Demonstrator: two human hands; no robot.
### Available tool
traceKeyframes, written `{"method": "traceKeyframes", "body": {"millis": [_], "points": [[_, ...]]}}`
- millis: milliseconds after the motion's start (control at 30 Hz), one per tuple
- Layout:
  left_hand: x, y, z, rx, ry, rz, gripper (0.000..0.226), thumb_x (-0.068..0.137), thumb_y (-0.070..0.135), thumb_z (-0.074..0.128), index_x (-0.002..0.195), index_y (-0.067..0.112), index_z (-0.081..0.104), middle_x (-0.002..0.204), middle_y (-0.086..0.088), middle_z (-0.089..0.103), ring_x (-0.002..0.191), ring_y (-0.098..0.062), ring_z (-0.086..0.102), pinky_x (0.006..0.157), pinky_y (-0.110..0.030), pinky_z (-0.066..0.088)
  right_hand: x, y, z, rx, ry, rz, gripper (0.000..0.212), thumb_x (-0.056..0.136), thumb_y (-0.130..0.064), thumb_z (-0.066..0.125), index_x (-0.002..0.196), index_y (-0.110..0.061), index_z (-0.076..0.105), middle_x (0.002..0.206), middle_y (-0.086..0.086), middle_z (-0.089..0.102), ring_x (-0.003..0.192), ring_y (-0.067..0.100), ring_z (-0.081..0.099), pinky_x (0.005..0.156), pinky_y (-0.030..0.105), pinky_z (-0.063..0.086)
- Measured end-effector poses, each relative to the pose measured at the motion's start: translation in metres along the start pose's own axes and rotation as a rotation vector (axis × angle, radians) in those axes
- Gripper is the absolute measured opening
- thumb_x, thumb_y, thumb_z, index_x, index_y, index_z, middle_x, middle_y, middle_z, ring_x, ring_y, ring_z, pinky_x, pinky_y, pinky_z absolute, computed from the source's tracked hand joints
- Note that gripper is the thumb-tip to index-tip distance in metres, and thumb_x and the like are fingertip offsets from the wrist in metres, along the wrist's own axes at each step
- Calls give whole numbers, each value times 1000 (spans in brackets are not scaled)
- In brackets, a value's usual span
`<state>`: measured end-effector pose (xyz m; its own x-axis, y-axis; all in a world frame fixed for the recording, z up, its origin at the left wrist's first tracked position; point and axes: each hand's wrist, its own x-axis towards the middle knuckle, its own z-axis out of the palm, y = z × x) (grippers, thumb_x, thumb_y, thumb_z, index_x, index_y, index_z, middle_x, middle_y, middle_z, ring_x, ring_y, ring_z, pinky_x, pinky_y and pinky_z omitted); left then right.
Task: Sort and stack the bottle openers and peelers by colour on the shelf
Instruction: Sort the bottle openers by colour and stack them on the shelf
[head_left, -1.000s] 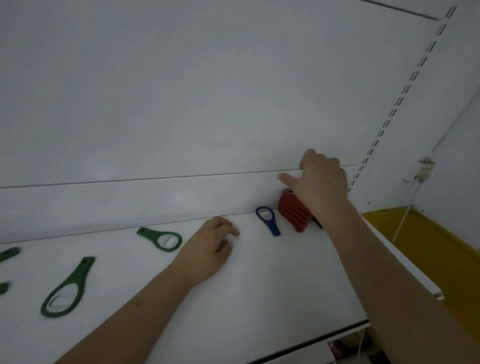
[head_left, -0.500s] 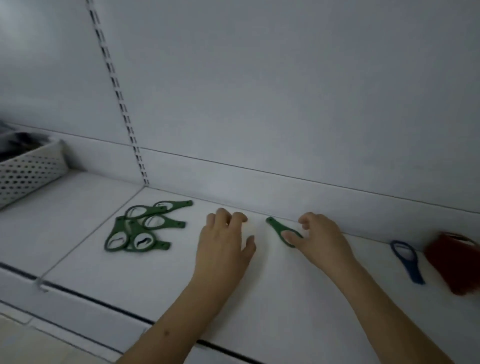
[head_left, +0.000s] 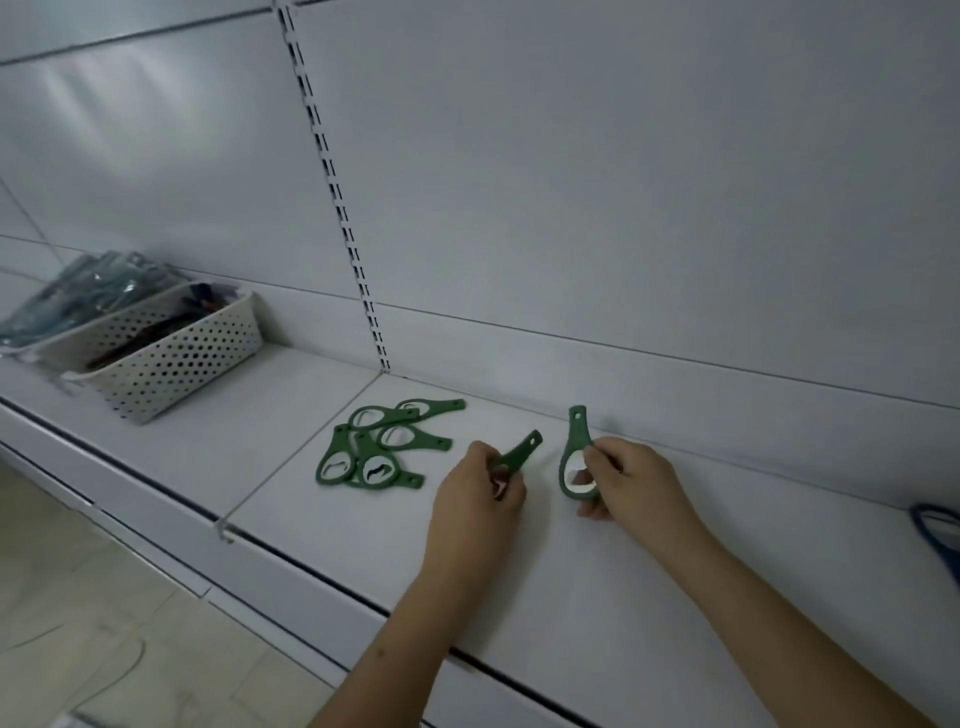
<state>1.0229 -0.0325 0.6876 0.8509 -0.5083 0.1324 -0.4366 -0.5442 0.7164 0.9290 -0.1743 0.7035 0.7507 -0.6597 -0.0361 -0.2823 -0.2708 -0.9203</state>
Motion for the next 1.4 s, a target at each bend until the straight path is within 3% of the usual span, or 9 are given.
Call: {"method": "traceKeyframes", "body": {"millis": [100, 200, 500, 633, 767, 1000, 1133, 1233, 1400], "points": [[1, 6, -19, -435, 2, -171, 9, 100, 18, 52, 107, 14, 57, 80, 0, 74, 66, -9, 68, 56, -12, 44, -3, -19, 3, 396, -152, 66, 21, 101, -10, 50, 89, -3, 66, 81, 13, 71, 70, 32, 74, 69, 31, 61], [-2, 4, -31, -675, -10, -260, 24, 106, 24, 43, 105, 21, 66, 86, 6, 76, 80, -11, 71, 74, -26, 56, -2, -33, 14, 424, -234, 59, 18, 96, -11, 60, 92, 6, 65, 78, 14, 73, 70, 34, 74, 65, 31, 62], [37, -58, -87, -852, -85, -253, 22, 104, 8, 42, 112, 2, 62, 105, -11, 74, 97, -29, 72, 88, -50, 58, 9, -66, 94, -91, -105, -86, 25, 96, -33, 60, 81, -16, 70, 62, 4, 69, 45, 19, 66, 48, 31, 56], [86, -104, -148, -983, 64, -322, 17, 100, 1, 47, 115, 2, 53, 102, -16, 74, 85, -26, 75, 74, -41, 62, 21, -86, 141, -699, -35, -184, 43, 83, -72, 53, 87, -30, 59, 82, -13, 64, 73, 8, 63, 65, 29, 50], [136, -129, -174, -936, -116, -380, 12, 97, 5, 57, 108, 9, 57, 102, -16, 68, 78, -23, 74, 63, -34, 61, 33, -95, 186, -887, -144, -123, 54, 74, -74, 61, 97, -26, 53, 94, -10, 58, 87, 14, 58, 68, 30, 45], [187, -131, -179, -896, -499, -198, 22, 98, 11, 59, 115, 1, 49, 105, -13, 74, 90, -32, 74, 70, -40, 63, 60, -116, 164, -399, -243, 126, 21, 74, -33, 84, 74, -17, 70, 67, 1, 72, 55, 10, 61, 59, 25, 49], [204, -136, -164, -859, -592, -195, 30, 101, 36, 52, 116, 10, 55, 92, -12, 68, 76, -25, 69, 66, -40, 60, 74, -126, 171, 69, 19, 43, 8, 87, -17, 72, 87, -9, 72, 71, 5, 73, 60, 14, 64, 62, 23, 54], [201, -135, -150, -865, -716, -179, 52, 95, 56, 47, 119, 12, 60, 101, -12, 72, 87, -25, 69, 72, -39, 58, 84, -134, 199, -6, 83, -52, 6, 91, -16, 68, 87, -13, 72, 74, 3, 74, 64, 11, 71, 63, 19, 57], [199, -148, -145, -658, -546, 266, 23, 101, 28, 52, 110, 9, 59, 99, -17, 67, 93, -29, 65, 81, -40, 55, 92, -134, 230, -312, 197, -187, 15, 89, -26, 70, 79, -16, 66, 65, -6, 67, 52, 7, 65, 55, 26, 57]]}}
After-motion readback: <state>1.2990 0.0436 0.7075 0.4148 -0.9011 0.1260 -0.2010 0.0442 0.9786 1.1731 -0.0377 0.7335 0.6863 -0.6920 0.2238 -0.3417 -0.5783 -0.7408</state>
